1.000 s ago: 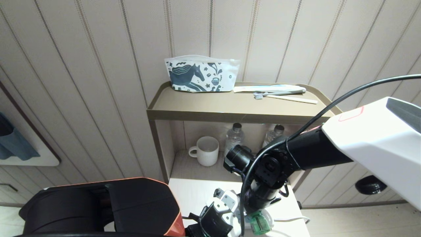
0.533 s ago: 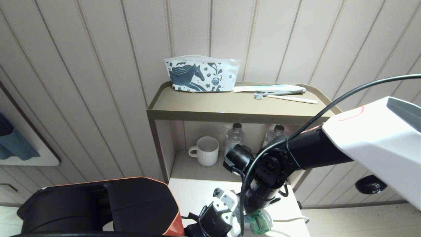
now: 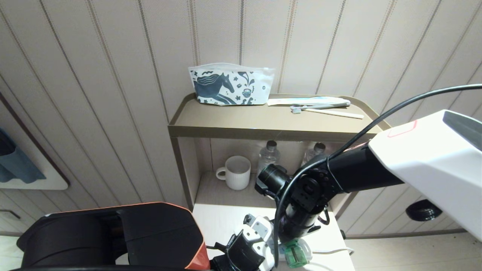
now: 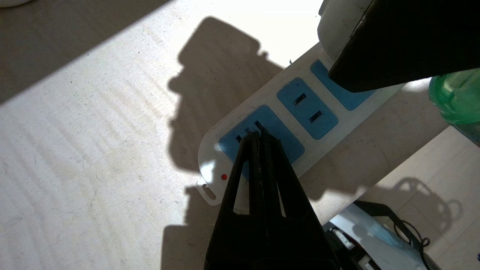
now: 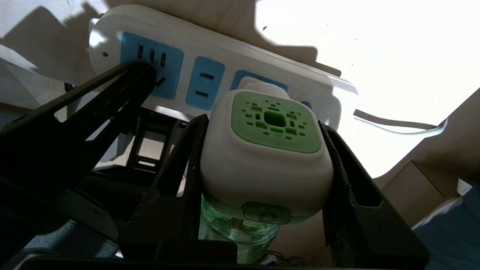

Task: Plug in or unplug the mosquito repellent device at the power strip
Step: Hold the socket with your left hand and unplug it with your right hand

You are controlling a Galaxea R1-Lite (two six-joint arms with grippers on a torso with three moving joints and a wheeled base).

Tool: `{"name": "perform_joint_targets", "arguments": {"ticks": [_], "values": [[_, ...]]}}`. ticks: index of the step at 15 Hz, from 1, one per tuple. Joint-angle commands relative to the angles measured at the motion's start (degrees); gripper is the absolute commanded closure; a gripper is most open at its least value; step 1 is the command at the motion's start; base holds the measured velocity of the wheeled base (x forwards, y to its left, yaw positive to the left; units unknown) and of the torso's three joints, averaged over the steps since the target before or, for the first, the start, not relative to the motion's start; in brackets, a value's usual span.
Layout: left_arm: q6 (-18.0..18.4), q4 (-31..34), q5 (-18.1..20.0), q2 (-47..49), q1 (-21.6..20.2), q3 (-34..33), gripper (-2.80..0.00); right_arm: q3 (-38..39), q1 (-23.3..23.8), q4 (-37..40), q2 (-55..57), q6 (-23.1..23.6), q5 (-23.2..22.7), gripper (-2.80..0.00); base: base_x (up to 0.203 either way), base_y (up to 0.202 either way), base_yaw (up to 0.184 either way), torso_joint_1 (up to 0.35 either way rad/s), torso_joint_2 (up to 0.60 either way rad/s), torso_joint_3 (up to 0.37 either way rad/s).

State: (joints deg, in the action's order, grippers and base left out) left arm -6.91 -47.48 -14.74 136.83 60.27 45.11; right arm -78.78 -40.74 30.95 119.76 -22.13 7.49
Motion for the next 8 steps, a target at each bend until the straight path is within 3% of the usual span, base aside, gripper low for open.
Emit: {"name": "perform_joint_targets", "arguments": {"ticks": [1,8], "values": [[0.06,-0.51,-0.12,0.55,-0.94,0.77,0.0,0.55,0.14,-0.01,0.03,-0.11,0.07,0.0,0.0,0.0,0.0,0.0,0.0,0.0],[-0.29,-4.77,-0.12,-0.44,-3.6,1.55,0.0,0.55,0.14,-0.01,0.86,-0.11,-0.1,0.0,0.0,0.0,0.0,0.0,0.0,0.0]]}}
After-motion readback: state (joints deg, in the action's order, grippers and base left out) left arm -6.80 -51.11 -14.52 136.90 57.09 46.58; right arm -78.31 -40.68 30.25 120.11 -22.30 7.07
